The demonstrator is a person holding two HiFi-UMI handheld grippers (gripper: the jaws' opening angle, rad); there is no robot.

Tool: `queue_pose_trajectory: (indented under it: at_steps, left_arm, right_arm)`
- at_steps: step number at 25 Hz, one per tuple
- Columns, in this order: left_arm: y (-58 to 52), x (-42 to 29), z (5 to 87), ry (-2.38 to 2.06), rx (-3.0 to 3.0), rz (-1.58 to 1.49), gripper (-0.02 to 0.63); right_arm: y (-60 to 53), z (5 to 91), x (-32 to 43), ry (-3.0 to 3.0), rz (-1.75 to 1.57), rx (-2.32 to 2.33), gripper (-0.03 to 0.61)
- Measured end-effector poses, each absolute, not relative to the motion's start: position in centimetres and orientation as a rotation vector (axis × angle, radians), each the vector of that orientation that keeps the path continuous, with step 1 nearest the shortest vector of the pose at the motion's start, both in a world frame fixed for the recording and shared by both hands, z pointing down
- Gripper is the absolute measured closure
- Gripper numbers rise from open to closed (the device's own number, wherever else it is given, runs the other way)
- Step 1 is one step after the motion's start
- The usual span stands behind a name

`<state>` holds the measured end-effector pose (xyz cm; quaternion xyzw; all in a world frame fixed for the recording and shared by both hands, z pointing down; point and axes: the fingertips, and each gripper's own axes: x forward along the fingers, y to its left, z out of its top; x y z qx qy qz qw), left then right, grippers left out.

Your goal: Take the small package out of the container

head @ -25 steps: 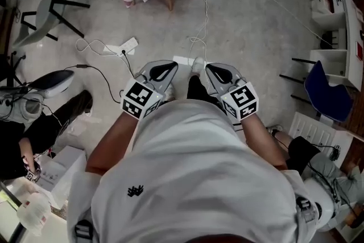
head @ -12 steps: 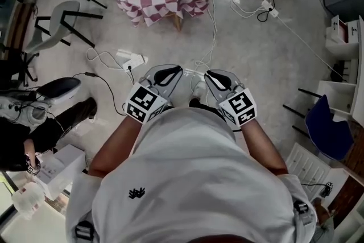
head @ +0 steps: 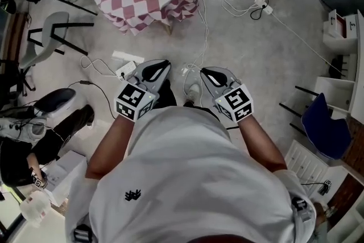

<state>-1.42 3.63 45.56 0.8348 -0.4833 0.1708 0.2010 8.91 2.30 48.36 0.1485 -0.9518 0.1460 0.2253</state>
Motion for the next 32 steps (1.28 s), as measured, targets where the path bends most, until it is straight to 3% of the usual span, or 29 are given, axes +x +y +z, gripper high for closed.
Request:
queue_pose_trajectory:
  at_steps: [8,16,32]
  left_arm:
    - [-3.9,-2.8,46.4,-1.244,2.423,0.451,0.555]
    - [-14.1,-9.4,47.5,-1.177,2.492,0.521,0.555]
    - [-30.9,-23.0,55.9,-1.108,2.504,0.989,0.492]
  right_arm:
    - [-4.1,48.4,8.3,-2.572,0.425,0.567,0.56]
    - [-11.8,47.6,5.0,-2.518,0.454,0.737,0.56]
    - [-18.3,47.9,1.4,-2.394,0.523,1.006,0.56]
